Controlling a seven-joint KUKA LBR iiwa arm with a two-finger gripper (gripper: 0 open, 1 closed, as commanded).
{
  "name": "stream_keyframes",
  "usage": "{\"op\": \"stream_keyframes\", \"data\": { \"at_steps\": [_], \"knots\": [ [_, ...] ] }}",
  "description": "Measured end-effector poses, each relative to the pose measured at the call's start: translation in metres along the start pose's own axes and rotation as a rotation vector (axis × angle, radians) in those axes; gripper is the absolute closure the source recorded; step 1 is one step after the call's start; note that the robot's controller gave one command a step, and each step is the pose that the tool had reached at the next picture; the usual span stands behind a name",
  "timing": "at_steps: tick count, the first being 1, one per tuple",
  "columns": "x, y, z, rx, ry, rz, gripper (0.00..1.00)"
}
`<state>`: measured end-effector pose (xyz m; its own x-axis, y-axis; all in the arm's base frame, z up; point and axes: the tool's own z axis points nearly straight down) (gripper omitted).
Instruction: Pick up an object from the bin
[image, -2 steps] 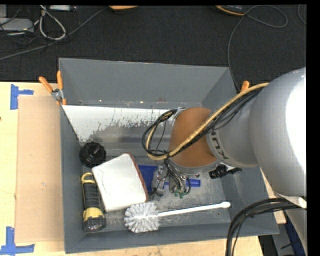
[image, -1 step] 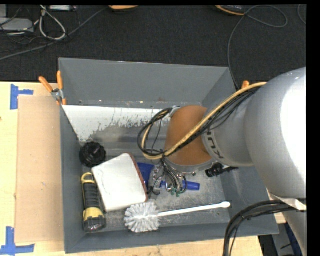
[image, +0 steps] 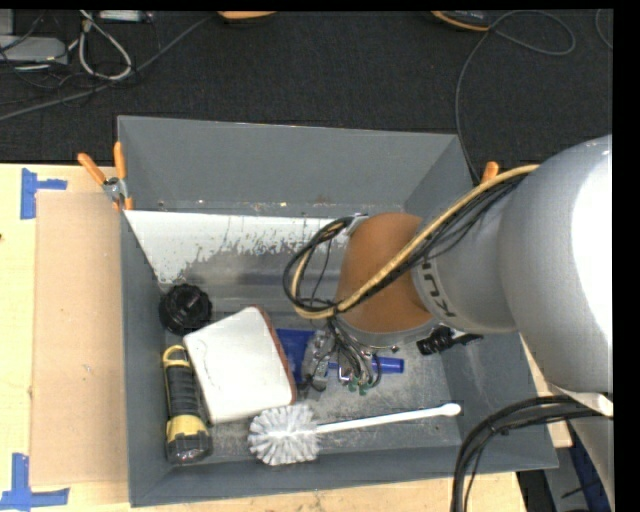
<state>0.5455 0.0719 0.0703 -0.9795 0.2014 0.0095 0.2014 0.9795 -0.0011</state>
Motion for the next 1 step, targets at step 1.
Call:
{"op": "stream_keyframes", "data": {
  "at_steps": [1],
  "knots": [
    [0.0053,0.0077,-0.0483,0.001,0.004,-0.008,1.0]
  ]
}}
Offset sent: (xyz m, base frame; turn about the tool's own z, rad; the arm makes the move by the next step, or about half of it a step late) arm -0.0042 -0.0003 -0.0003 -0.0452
